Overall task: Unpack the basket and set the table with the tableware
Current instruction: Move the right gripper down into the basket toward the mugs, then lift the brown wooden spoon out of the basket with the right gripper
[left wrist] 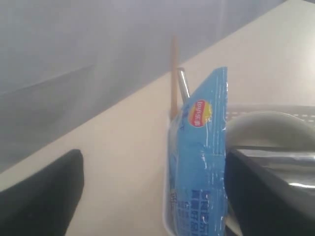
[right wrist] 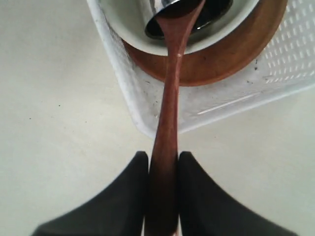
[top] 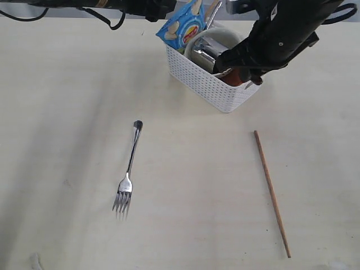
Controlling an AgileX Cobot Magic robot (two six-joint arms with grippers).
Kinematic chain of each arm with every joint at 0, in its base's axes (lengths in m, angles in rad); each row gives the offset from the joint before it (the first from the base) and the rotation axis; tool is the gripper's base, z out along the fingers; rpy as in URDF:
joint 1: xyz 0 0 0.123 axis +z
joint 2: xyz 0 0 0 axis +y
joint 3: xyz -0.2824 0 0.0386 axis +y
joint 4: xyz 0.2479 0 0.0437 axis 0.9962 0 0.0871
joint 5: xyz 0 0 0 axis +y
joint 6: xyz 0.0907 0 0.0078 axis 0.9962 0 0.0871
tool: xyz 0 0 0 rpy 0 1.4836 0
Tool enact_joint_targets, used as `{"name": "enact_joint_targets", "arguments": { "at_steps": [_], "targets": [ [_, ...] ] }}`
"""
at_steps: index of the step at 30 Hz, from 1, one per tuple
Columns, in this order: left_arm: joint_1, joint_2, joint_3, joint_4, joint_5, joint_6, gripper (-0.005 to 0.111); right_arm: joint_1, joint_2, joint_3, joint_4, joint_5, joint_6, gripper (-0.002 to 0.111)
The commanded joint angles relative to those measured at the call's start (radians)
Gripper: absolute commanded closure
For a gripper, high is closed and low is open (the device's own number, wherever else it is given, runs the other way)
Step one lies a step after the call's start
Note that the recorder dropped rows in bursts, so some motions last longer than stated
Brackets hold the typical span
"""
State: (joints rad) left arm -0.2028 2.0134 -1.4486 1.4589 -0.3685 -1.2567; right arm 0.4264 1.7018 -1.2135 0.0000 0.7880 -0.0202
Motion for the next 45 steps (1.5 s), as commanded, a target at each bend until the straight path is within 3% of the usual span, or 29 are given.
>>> {"name": "enact_joint_targets", "arguments": {
  "at_steps": [1, 11, 20, 26, 32, 34, 38, 45],
  "targets": [
    [0.001, 0.000, -0.008, -0.006, 0.002, -0.007, 0.034, 0.000, -0.043, -0.006, -0.008, 0.072, 0.020, 0.106],
    [0.001, 0.000, -0.008, -0.006, 0.002, -0.040, 0.034, 0.000, -0.137, -0.006, -0.011, 0.266, 0.035, 0.107],
    [0.001, 0.000, -0.008, -0.006, 0.002, -0.053, 0.034, 0.000, -0.299, -0.006, -0.185, 0.433, 0.003, 0.107],
    [0.001, 0.000, -0.008, -0.006, 0.002, -0.060, 0.034, 0.000, -0.360, -0.006, -0.233, 0.433, -0.320, 0.107],
    [0.001, 0.000, -0.008, -0.006, 0.002, -0.063, 0.034, 0.000, -0.354, -0.006, -0.223, 0.433, -0.896, 0.107],
    [0.001, 0.000, -0.008, -0.006, -0.008, -0.086, 0.034, 0.000, -0.345, -0.006, -0.242, 0.328, -1.092, 0.107],
    [0.001, 0.000, -0.008, -0.006, -0.034, -0.090, 0.034, 0.000, -0.326, -0.012, -0.303, 0.056, -1.161, 0.107],
    [0.001, 0.000, -0.008, -0.006, -0.036, -0.090, 0.034, -0.002, -0.236, -0.121, -0.312, -0.001, -1.383, 0.109]
  ]
}}
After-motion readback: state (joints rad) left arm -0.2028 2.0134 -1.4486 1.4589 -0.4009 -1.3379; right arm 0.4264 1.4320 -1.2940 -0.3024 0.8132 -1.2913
